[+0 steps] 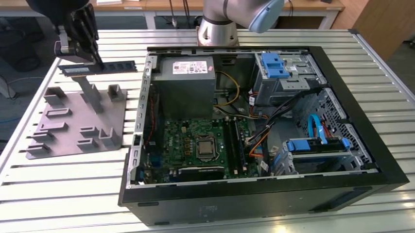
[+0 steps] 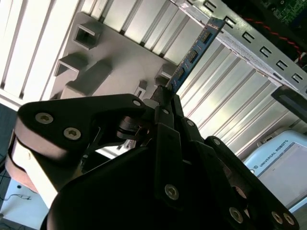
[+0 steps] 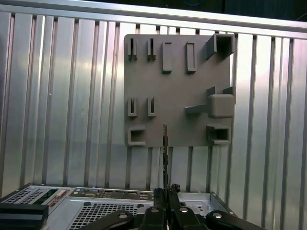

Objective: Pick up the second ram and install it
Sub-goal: 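Pick up the second ram and move it above second insertion slot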

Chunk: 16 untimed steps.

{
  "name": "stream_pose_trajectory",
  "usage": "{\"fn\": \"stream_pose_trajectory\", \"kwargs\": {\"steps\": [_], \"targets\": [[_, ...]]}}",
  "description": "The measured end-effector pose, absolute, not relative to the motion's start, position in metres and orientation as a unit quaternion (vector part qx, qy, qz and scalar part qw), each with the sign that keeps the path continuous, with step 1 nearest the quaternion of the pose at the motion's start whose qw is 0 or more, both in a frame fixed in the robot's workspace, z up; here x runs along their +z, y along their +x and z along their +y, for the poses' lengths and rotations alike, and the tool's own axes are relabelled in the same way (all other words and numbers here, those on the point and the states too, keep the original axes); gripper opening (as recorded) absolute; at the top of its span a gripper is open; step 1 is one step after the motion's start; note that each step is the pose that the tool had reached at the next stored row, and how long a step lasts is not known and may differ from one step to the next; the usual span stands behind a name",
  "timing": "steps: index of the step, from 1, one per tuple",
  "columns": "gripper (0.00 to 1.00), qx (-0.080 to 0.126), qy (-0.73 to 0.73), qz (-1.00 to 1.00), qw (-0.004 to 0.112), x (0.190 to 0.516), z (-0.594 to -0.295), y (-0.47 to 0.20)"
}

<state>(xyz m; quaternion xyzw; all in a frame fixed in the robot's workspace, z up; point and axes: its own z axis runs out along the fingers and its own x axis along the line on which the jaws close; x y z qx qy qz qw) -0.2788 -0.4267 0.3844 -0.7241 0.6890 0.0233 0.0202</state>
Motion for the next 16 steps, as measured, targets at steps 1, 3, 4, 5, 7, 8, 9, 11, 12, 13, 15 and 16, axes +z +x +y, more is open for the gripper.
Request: {"fn": "stream_pose_trajectory", "kwargs": {"steps": [1, 3, 4, 5, 7, 8, 9, 11, 12, 13, 15, 16], "targets": [[0.14, 0.023, -0.724, 0.689, 0.020, 0.384, -0.427, -0.278], [0.14, 0.023, -0.724, 0.689, 0.020, 0.384, -0.427, -0.275], [0.14, 0.023, -0.724, 0.689, 0.020, 0.384, -0.427, -0.274], [0.14, 0.023, -0.724, 0.689, 0.020, 0.384, -0.427, -0.273], [0.14, 0.023, -0.724, 0.689, 0.020, 0.384, -0.427, -0.270], [0.14, 0.023, -0.724, 0.689, 0.020, 0.384, -0.427, -0.269], [0.14, 0.023, -0.724, 0.689, 0.020, 0.384, -0.427, -0.268], [0.14, 0.023, -0.724, 0.689, 0.020, 0.384, -0.427, -0.266], [0.14, 0.023, -0.724, 0.689, 0.020, 0.384, -0.427, -0.265], [0.14, 0.023, -0.724, 0.689, 0.020, 0.384, -0.427, -0.264], [0.14, 0.023, -0.724, 0.689, 0.020, 0.384, -0.427, -0.261], [0.14, 0.023, -0.724, 0.689, 0.020, 0.384, -0.427, -0.260]]}}
